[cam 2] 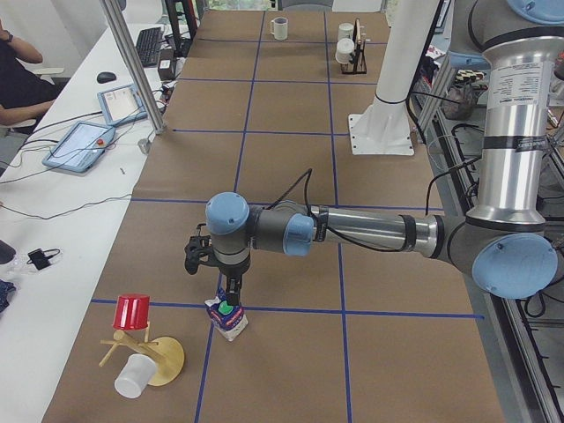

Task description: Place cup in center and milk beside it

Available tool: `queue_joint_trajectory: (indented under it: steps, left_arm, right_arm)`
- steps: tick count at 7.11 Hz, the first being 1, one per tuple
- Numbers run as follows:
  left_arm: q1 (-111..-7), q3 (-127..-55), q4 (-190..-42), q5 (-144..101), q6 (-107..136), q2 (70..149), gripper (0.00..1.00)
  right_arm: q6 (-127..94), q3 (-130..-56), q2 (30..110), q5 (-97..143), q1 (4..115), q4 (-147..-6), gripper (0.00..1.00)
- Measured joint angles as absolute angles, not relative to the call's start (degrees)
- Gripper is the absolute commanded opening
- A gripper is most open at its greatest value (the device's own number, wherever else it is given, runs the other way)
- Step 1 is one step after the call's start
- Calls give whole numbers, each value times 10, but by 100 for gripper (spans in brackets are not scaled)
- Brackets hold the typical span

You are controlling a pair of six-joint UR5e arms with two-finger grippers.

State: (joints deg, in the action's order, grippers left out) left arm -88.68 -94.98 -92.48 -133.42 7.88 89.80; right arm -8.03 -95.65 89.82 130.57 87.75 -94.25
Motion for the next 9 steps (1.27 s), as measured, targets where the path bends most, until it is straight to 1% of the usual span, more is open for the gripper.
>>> queue_joint_trajectory:
  steps: [2,4,9]
  left_arm:
    - [-887,-952,-925,-1334,79,899,98]
    - [-887,-953,-926,-1334,79,901,98]
    - [-887,-955,-928,-1335,78,903,98]
  right_arm:
    - [-9,-918,925,1277,872,-874,100]
    - [23,-853,918,1276,872,-830,100]
    - [1,-774,883,1302,871,-823,100]
